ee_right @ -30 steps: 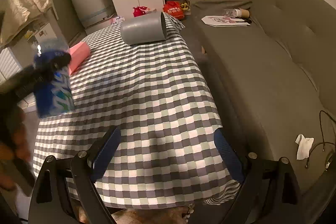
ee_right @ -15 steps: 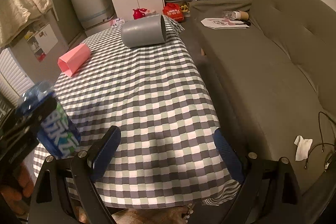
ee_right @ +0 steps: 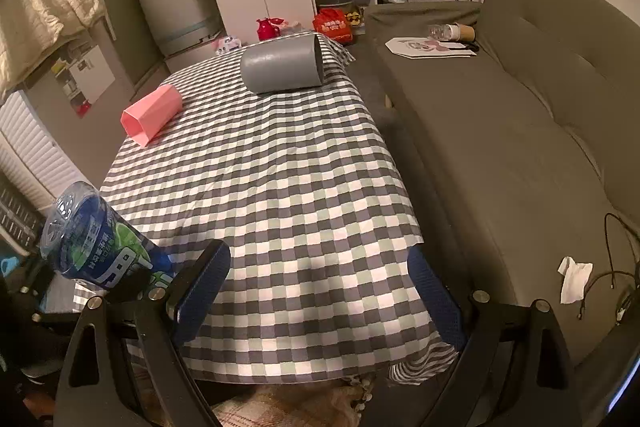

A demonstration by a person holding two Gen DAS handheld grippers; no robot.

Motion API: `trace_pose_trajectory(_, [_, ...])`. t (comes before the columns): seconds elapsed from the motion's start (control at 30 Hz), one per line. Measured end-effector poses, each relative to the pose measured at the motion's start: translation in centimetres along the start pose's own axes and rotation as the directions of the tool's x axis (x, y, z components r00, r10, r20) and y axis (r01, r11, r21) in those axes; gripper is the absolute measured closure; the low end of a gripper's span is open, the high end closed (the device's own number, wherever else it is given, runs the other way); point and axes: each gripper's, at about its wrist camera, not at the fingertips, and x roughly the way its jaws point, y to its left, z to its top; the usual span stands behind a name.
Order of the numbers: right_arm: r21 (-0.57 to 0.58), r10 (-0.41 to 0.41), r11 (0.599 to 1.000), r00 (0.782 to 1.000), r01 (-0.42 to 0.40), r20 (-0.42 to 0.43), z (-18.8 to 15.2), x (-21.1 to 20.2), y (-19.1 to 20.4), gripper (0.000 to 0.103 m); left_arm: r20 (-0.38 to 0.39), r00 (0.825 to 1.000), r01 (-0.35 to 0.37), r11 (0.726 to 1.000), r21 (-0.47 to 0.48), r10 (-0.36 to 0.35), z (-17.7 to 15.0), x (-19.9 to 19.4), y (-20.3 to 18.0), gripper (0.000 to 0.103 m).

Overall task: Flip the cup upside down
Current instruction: 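Rotate the left gripper to turn the held blue bottle upright, then lower the blue bottle onto the table and open the left gripper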

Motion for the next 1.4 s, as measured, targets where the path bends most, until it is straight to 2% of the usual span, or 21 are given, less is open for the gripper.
trace_pose_trajectory(0.07, [-0.003, 0.001, 1.0, 1.0, -0.001, 0.0, 0.0, 0.0, 0.2, 0.013, -0.023, 1.0, 0.015, 1.0, -0.02, -0.015, -0.1, 0.5, 0.2, 0.037])
trace_pose_trajectory(0.3, [0.003, 0.006, 1.0, 1.0, -0.006, -0.007, -0.1, 0.4, -0.1, 0.013, 0.036, 0.999, 0.041, 0.997, -0.059, -0.039, 1.0, 0.5, 0.5, 0.037])
trace_pose_trajectory(0.53, [0.005, -0.003, 1.0, 1.0, 0.003, -0.021, -0.2, 1.4, -0.4, 0.013, 0.126, 0.992, -0.006, 1.0, -0.017, 0.008, 5.3, 2.5, 0.4, 0.037])
trace_pose_trajectory(0.7, [0.007, -0.013, 1.0, 1.0, 0.013, -0.02, 0.1, 2.1, -0.7, 0.013, 0.113, 0.994, -0.001, 0.999, -0.047, 0.006, 6.9, 5.0, 0.7, 0.037])
trace_pose_trajectory(0.77, [0.003, -0.018, 1.0, 1.0, 0.018, -0.021, 0.4, 2.5, -0.7, 0.013, 0.095, 0.996, 0.004, 0.998, -0.064, 0.002, 6.8, 6.1, 0.8, 0.037])
trace_pose_trajectory(0.87, [0.001, -0.018, 1.0, 0.999, 0.018, -0.031, 0.6, 3.0, -0.6, 0.013, 0.122, 0.992, 0.005, 0.998, -0.061, 0.003, 6.7, 6.1, 0.8, 0.036])
trace_pose_trajectory(0.93, [-0.002, -0.019, 1.0, 0.999, 0.019, -0.037, 0.6, 3.2, -0.5, 0.013, 0.12, 0.993, 0.023, 0.998, -0.066, -0.015, 6.5, 6.1, 1.0, 0.031])
trace_pose_trajectory(1.0, [-0.006, -0.022, 1.0, 0.999, 0.022, -0.037, 0.7, 3.2, -0.4, 0.013, 0.085, 0.995, 0.056, 0.995, -0.079, -0.049, 6.3, 6.4, 1.2, 0.021])
trace_pose_trajectory(1.1, [-0.008, -0.025, 1.0, 0.999, 0.025, -0.024, 0.8, 2.6, -0.3, 0.013, 0.059, 0.995, 0.089, 0.99, -0.111, -0.083, 5.4, 6.2, 1.7, 0.02])
trace_pose_trajectory(1.33, [-0.016, -0.017, 1.0, 1.0, 0.018, 0.011, 1.2, -0.4, 0.5, 0.013, -0.012, 0.998, 0.068, 0.994, -0.089, -0.069, 2.5, 3.2, 1.7, 0.019])
trace_pose_trajectory(1.4, [-0.023, -0.007, 1.0, 0.999, 0.008, 0.034, 1.3, -1.8, 0.9, 0.013, 0.002, 0.999, 0.054, 0.995, -0.083, -0.054, 2.1, 1.7, 1.9, 0.019])
